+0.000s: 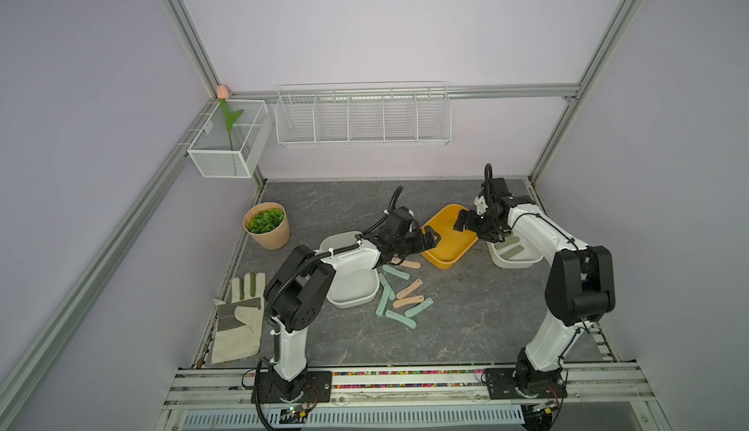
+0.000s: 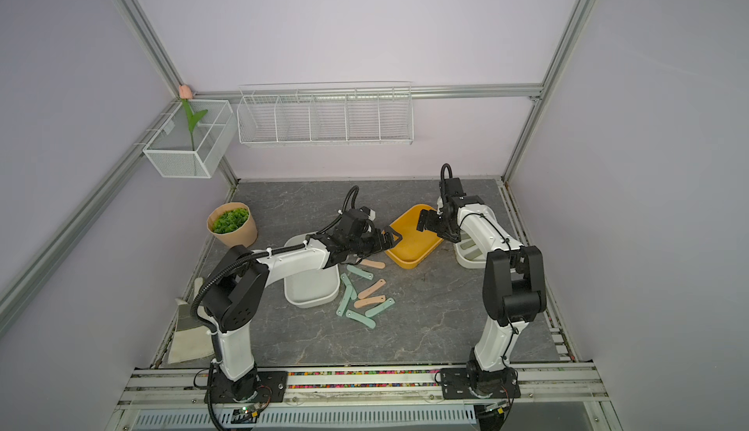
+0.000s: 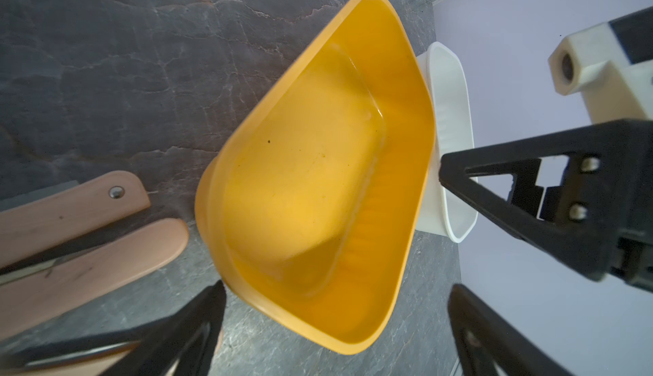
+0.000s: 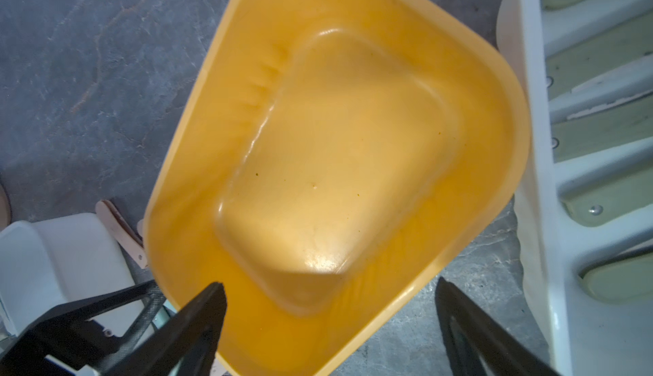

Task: Place the fruit knives into the storage box by color
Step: Move the storage box to the center of the board.

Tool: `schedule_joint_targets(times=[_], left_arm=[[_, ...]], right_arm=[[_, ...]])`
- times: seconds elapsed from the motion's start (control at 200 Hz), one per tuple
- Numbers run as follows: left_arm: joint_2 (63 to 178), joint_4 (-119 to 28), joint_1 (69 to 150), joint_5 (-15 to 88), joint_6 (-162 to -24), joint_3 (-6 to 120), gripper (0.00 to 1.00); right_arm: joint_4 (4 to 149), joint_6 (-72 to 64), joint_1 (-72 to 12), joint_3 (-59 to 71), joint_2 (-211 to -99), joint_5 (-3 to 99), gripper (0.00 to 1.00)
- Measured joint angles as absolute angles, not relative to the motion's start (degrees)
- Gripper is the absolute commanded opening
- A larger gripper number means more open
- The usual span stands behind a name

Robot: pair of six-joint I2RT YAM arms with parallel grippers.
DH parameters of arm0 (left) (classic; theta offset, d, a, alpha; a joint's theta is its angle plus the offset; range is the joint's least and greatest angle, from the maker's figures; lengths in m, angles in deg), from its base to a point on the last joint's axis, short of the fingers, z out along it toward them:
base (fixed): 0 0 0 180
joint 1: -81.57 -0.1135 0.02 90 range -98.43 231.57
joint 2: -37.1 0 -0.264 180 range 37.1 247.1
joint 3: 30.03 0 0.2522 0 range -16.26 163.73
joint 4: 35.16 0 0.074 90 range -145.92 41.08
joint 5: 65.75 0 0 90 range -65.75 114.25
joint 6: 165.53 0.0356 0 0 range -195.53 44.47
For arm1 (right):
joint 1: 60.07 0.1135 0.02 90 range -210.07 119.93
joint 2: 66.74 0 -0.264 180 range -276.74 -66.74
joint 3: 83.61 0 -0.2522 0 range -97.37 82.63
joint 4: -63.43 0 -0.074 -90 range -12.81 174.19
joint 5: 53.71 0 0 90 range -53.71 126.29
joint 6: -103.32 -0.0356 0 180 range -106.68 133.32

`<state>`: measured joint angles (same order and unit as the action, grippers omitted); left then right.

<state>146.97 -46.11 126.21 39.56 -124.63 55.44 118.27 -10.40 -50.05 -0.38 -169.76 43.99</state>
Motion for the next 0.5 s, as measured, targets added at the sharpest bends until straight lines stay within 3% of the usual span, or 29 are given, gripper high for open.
schedule_joint_targets(times=[0.255, 0.5], left_arm=[[146.2, -43.2, 126.2, 39.7, -126.3, 51.3, 0.99], [146.2, -40.2, 126.2, 41.1, -128.7, 49.1, 0.99]], right_arm=[[119.8, -10.2, -49.8, -10.3, -177.3, 42.7, 0.95], [122.6, -8.8, -49.7, -11.0, -182.9, 40.6, 0.95]])
